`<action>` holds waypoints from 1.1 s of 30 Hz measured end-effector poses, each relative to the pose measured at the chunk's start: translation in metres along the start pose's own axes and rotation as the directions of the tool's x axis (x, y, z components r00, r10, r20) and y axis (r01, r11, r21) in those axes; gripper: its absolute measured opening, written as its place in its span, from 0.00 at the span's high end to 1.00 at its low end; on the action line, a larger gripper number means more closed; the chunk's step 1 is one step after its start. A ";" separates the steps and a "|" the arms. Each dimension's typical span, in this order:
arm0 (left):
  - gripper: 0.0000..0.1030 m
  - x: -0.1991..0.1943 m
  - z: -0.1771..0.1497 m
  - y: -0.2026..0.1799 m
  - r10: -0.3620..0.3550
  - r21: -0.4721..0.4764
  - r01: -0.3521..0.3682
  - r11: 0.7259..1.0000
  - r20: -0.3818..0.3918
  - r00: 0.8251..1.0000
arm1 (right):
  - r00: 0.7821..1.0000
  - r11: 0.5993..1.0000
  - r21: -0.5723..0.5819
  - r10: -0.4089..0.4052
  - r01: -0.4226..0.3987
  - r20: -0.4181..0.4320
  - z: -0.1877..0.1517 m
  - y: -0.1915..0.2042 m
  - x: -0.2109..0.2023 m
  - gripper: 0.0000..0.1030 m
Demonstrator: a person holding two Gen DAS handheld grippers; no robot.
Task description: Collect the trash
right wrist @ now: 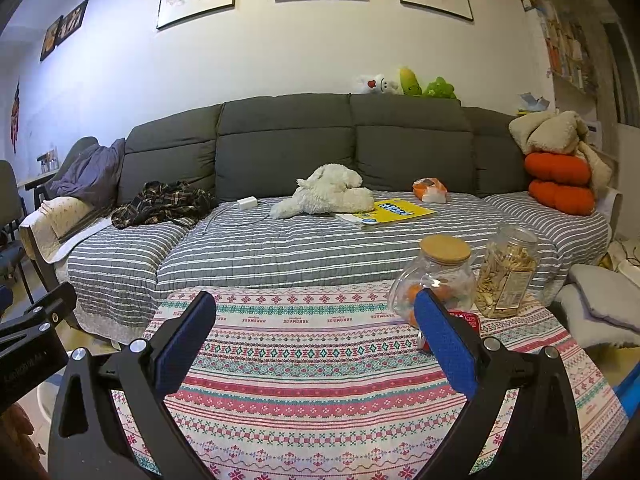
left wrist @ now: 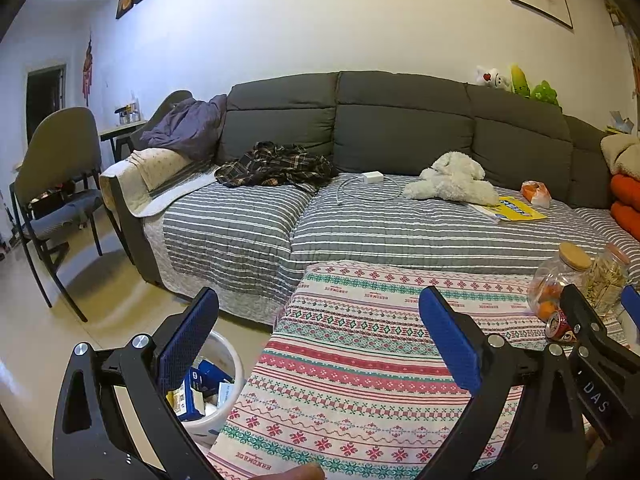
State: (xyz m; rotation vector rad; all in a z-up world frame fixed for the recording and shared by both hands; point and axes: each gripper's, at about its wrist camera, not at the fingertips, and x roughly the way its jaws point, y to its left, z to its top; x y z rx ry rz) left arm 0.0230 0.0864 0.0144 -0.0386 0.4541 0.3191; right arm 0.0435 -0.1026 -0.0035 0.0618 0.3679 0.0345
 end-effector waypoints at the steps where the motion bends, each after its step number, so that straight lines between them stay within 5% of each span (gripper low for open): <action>1: 0.07 0.000 0.000 0.000 -0.001 0.001 0.001 1.000 0.000 1.000 | 1.000 1.000 0.000 0.000 0.000 0.000 0.000 0.000 0.000 0.06; 33: 0.07 0.001 -0.003 0.000 0.011 0.008 -0.011 1.000 0.011 1.000 | 1.000 1.000 0.001 0.012 -0.012 -0.014 -0.004 -0.001 0.003 0.06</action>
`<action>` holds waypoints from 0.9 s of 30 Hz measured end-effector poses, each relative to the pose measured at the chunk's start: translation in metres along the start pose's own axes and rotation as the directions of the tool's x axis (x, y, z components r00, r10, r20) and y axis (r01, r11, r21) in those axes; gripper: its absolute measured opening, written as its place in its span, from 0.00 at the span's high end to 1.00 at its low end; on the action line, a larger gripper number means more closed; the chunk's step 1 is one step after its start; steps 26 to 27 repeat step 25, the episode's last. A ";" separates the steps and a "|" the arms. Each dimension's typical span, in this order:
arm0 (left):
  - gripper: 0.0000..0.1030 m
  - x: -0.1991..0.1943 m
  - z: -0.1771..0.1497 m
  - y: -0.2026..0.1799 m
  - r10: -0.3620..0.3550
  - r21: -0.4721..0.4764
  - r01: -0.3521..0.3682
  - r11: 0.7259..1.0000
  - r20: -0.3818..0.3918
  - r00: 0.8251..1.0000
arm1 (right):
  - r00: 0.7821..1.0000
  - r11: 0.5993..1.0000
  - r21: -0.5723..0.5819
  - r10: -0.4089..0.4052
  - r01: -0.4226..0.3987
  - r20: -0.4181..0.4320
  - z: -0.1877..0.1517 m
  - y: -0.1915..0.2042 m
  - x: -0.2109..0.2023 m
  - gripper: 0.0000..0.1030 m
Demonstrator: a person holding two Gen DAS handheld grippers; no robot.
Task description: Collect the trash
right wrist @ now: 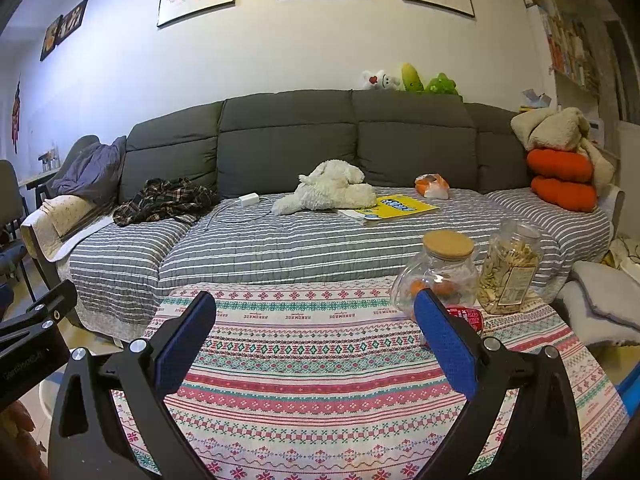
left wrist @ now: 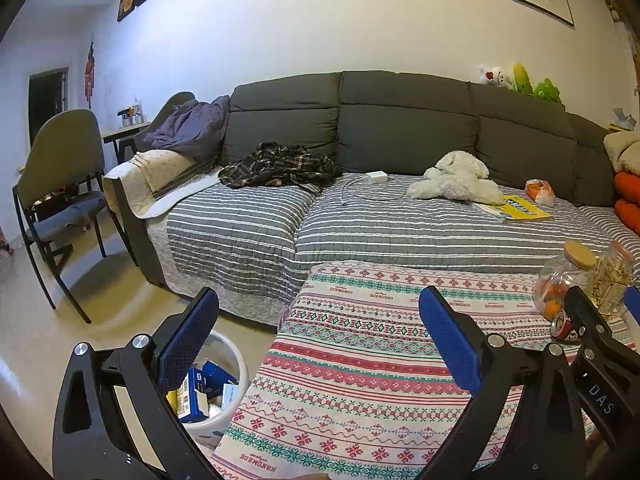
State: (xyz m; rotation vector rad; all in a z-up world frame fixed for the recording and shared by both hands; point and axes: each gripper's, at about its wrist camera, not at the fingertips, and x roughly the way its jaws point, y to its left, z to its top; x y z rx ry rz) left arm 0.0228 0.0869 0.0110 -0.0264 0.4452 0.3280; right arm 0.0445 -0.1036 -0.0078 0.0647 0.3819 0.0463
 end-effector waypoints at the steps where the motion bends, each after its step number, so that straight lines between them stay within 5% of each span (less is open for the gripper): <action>1: 0.07 0.000 0.000 0.000 -0.006 -0.001 0.006 1.000 0.001 1.000 | 1.000 1.000 0.002 0.002 -0.002 -0.002 0.000 0.000 0.001 0.06; 27: 0.07 -0.006 -0.003 -0.014 -0.012 0.051 0.009 0.999 0.045 0.999 | 0.999 1.000 0.016 -0.025 0.025 0.020 0.003 -0.003 -0.003 0.06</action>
